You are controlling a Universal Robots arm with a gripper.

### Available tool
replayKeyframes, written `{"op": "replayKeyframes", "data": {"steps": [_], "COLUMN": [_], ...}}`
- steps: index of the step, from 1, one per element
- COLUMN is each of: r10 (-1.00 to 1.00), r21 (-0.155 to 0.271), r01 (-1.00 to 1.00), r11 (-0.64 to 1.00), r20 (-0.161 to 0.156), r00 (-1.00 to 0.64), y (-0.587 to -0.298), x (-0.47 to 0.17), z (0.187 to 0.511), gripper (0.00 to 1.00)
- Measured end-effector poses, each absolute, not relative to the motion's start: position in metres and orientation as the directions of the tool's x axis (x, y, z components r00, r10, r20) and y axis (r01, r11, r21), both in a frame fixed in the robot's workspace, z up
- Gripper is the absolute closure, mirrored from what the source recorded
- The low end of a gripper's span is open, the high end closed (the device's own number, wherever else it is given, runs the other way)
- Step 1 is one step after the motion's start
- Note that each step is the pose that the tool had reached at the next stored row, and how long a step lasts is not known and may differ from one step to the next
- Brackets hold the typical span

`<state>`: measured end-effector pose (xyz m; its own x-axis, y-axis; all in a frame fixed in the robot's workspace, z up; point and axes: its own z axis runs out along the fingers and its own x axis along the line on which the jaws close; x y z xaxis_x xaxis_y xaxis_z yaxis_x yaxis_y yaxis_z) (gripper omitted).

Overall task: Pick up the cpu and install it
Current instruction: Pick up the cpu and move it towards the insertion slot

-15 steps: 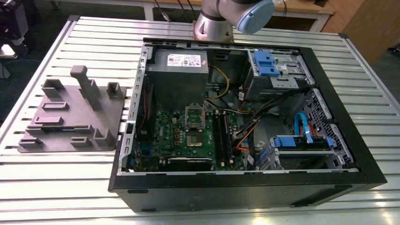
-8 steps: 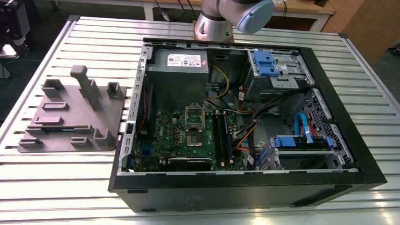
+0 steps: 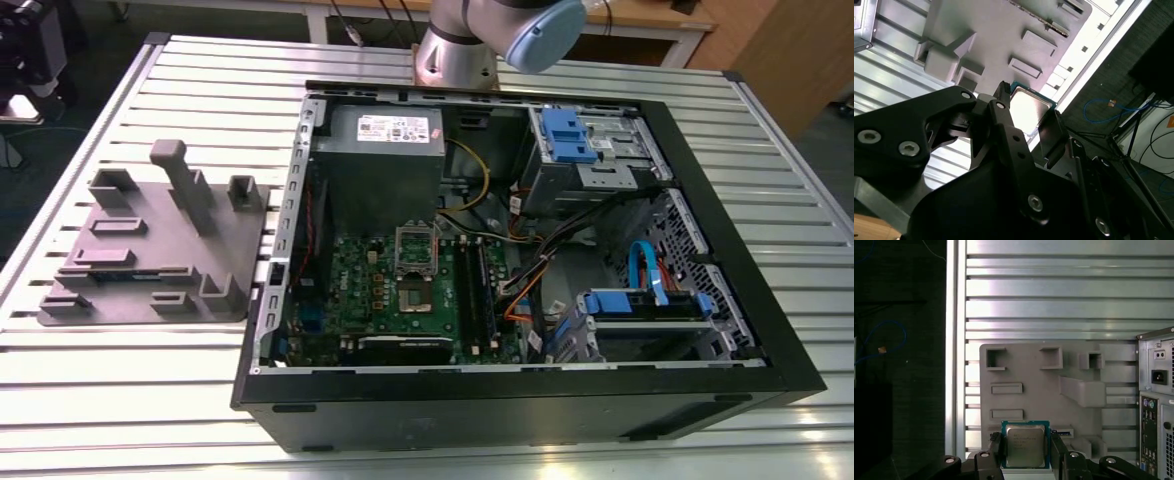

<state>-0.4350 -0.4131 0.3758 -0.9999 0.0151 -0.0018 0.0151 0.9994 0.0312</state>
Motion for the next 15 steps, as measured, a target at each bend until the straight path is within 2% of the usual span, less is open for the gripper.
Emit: {"op": "replayKeyframes", "data": {"steps": [15], "r10": [0.015], "r21": [0.031], "r01": [0.015], "r11": [0.999], "r20": [-0.002], "r00": [-1.0], "y": [-0.4131], "x": [-0.4306], "z": [0.3758], "gripper": [0.53]}}
